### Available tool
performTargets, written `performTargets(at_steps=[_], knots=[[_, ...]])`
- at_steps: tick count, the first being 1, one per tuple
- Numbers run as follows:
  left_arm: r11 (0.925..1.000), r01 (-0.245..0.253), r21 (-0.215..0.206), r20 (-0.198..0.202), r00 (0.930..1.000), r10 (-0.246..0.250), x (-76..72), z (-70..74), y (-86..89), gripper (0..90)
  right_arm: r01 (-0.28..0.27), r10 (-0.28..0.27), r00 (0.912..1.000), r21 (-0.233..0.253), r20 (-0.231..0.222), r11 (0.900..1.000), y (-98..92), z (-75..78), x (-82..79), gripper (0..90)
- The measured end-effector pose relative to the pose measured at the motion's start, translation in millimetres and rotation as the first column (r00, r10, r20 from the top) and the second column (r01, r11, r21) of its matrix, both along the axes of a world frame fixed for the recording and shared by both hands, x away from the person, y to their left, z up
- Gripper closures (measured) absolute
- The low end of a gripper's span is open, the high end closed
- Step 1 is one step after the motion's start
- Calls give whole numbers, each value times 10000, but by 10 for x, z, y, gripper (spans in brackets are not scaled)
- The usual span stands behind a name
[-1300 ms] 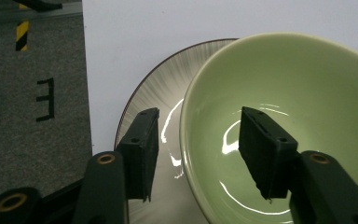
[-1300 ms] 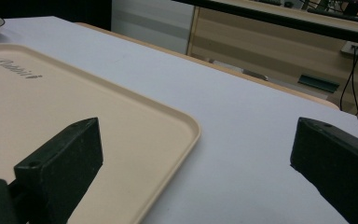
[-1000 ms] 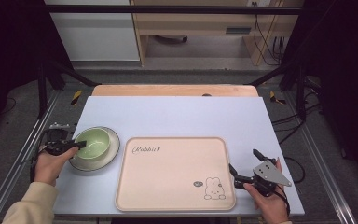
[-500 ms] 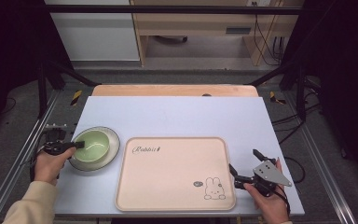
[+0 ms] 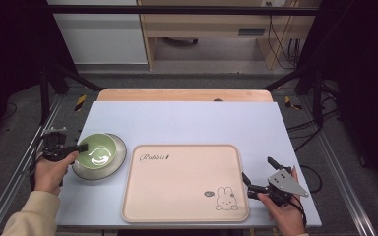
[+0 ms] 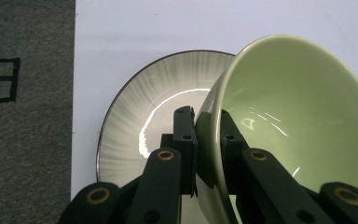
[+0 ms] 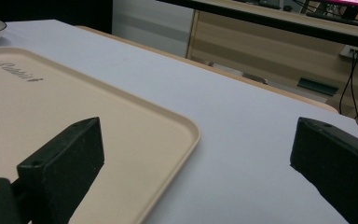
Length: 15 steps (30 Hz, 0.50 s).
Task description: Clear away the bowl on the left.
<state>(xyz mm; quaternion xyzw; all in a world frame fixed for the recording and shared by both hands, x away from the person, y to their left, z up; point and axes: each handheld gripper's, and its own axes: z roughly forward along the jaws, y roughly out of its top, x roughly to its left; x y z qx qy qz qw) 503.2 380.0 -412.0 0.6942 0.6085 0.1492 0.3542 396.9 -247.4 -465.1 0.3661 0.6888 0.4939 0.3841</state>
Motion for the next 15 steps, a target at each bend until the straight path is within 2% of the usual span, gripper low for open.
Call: performTargets(at_steps=[15], knots=[[9974,717,21,323,9969,-717,-20,174,-233,821,-56,55,10000,-49,-50,10000,29,-17,10,29]])
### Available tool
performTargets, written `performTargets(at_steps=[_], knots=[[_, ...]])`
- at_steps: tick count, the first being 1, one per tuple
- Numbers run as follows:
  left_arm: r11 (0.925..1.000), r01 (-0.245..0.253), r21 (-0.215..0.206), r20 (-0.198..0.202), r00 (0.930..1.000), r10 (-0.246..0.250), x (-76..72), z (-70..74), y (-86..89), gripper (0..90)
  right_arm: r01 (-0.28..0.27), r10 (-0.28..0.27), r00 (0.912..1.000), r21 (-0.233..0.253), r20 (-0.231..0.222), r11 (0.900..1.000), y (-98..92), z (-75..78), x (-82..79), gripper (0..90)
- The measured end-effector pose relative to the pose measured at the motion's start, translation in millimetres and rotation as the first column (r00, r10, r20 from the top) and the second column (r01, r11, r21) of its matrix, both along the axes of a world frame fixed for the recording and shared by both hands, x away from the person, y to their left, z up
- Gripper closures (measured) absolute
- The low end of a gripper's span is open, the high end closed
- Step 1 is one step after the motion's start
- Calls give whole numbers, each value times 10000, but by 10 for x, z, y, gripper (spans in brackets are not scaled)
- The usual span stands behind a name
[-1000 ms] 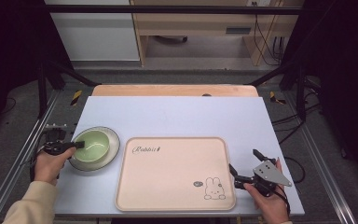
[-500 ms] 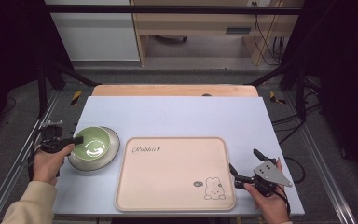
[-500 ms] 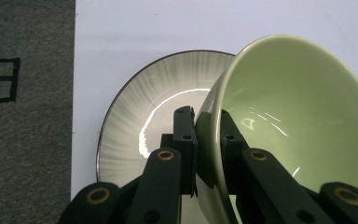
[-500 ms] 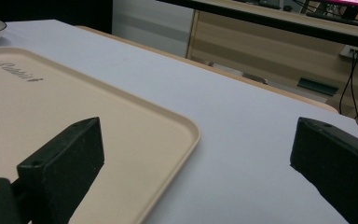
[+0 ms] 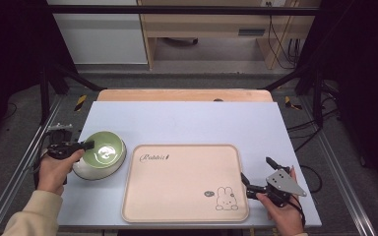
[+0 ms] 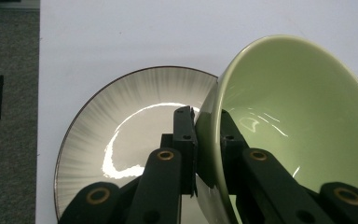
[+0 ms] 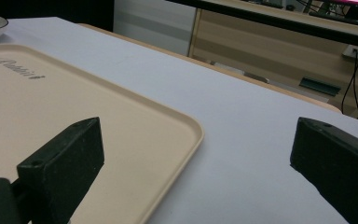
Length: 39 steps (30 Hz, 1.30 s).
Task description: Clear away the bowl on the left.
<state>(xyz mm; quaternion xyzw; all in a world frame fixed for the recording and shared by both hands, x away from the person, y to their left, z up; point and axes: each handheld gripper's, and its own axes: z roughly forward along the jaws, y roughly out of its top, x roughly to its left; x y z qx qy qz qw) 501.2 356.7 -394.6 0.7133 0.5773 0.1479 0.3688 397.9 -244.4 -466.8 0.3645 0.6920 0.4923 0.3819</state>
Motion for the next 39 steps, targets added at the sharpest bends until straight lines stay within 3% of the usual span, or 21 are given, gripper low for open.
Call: performTargets(at_steps=[23,39], knots=[[9982,603,33,262,9978,-604,11,164,-269,821,159,-161,9991,50,380,9999,-14,-11,19,20],[9916,1295,53,342,9910,-1296,10,190,-580,821,171,-173,9990,48,403,9998,-22,-5,14,20]])
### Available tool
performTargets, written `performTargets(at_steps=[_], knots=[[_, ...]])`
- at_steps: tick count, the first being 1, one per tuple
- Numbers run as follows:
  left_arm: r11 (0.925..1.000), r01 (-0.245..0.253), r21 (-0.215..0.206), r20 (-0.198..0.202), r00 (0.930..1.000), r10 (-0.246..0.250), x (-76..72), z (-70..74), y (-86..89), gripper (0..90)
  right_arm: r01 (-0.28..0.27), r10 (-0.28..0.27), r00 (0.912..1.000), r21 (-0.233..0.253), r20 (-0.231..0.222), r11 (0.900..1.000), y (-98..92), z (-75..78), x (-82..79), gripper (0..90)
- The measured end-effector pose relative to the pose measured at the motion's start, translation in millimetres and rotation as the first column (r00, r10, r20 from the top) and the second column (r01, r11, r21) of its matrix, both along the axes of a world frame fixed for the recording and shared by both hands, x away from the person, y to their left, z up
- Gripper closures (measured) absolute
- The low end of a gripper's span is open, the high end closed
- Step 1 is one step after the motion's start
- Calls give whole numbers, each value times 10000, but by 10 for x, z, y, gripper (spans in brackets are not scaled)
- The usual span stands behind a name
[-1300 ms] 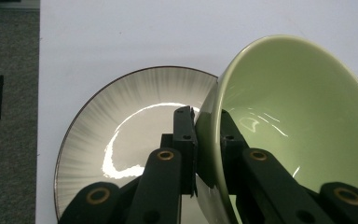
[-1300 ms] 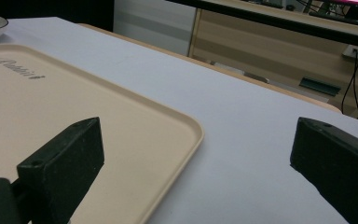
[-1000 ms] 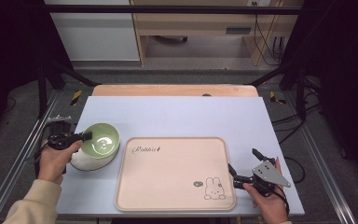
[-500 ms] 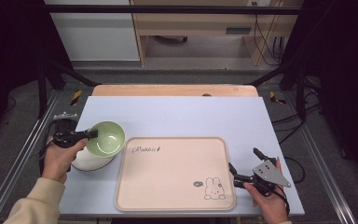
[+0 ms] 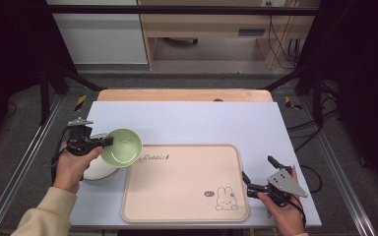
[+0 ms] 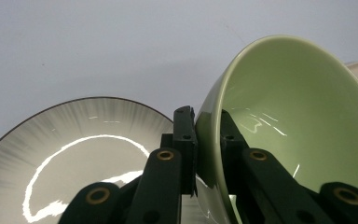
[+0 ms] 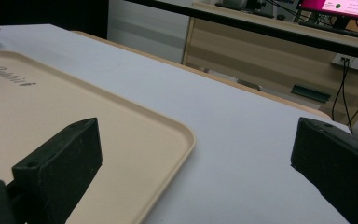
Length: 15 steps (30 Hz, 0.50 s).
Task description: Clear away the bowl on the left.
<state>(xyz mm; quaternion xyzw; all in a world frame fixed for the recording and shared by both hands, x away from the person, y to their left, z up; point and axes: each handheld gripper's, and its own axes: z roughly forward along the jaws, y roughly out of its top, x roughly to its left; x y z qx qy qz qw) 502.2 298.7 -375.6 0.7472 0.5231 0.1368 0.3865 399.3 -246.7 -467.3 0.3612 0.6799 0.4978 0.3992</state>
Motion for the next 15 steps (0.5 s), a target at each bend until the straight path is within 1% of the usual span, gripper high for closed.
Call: performTargets(at_steps=[6,10,15], knots=[[9996,266,0,46,9996,-266,8,17,-125,821,12,-12,10000,4,-6,10000,-3,0,2,20],[9991,410,-88,111,9991,-409,0,24,-212,821,27,-27,10000,25,-16,10000,-5,1,0,20],[9981,607,-29,110,9981,-607,2,31,-303,821,46,-46,10000,50,7,10000,-9,4,-1,20]])
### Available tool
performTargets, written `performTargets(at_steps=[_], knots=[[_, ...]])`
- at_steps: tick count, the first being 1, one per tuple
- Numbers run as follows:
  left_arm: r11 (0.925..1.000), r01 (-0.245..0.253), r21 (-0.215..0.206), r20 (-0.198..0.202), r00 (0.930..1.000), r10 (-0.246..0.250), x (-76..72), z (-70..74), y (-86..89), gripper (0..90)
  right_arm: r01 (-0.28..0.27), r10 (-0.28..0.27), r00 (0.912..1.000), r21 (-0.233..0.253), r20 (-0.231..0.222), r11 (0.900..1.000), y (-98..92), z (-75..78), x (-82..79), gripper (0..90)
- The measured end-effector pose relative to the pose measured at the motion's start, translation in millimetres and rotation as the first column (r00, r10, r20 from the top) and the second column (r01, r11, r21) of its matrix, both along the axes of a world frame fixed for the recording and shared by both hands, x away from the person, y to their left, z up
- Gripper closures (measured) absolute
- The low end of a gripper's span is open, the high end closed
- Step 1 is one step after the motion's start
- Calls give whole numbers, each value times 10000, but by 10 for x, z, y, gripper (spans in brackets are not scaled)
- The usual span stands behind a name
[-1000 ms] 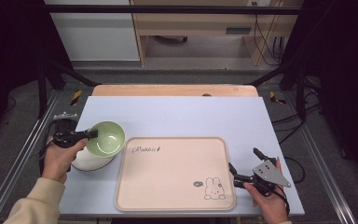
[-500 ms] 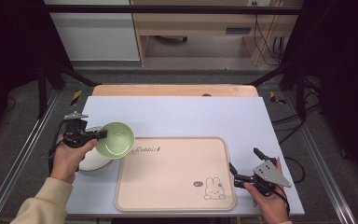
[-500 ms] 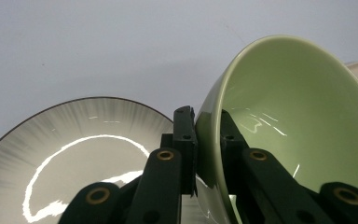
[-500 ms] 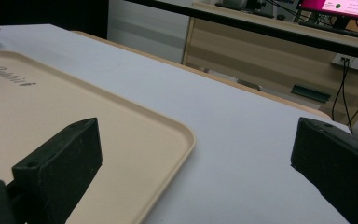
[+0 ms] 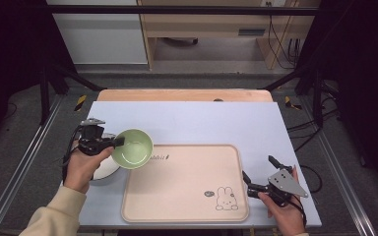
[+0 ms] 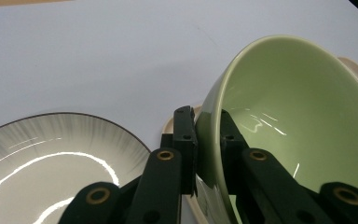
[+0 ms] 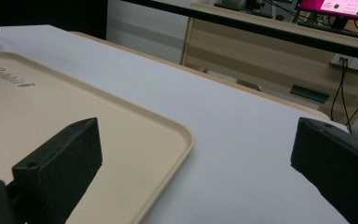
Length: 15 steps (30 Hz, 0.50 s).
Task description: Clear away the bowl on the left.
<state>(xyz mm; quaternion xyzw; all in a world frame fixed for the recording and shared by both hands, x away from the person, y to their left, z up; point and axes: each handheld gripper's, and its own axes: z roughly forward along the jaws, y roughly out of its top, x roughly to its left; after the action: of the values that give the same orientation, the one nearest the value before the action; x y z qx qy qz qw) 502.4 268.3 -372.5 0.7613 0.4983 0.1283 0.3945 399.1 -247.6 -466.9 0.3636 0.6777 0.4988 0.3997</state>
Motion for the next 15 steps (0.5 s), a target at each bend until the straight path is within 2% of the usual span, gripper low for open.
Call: performTargets(at_steps=[8,15], knots=[[9999,146,-21,1,9999,-146,-4,17,-64,821,-40,40,10000,29,14,10000,-4,1,0,20],[9986,510,-108,81,9987,-510,-44,51,-189,821,-68,68,10000,-1,40,10000,-2,1,2,20]])
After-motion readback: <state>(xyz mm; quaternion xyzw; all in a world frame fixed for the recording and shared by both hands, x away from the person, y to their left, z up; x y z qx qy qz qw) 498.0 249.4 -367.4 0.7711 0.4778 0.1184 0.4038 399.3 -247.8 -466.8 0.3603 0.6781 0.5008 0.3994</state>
